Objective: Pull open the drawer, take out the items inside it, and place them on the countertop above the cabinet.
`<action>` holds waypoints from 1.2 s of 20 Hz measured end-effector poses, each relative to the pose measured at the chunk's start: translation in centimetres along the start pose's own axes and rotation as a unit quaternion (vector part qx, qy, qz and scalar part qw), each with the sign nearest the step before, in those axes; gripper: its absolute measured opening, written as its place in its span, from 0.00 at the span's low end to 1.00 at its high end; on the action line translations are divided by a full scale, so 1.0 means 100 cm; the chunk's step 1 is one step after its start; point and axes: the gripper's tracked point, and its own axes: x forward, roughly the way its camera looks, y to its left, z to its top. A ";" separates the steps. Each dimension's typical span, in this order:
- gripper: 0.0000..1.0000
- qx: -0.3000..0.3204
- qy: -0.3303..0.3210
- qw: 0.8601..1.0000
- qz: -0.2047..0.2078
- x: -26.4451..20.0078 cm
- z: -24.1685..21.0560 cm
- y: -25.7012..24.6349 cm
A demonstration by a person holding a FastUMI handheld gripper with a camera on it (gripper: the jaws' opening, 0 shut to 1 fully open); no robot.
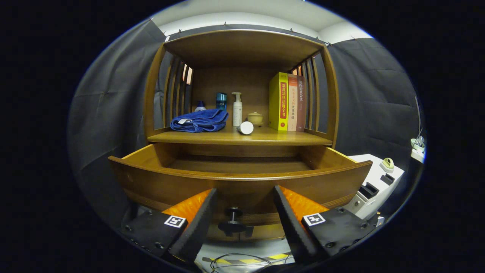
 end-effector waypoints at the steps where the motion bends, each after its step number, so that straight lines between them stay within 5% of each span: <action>1: 0.96 -0.007 0.001 1.000 -0.003 0.010 0.004 0.000; 16: 0.95 -0.019 0.006 1.000 -0.023 0.125 0.027 0.003; 24: 0.94 -0.015 0.005 1.000 -0.020 0.122 0.041 0.004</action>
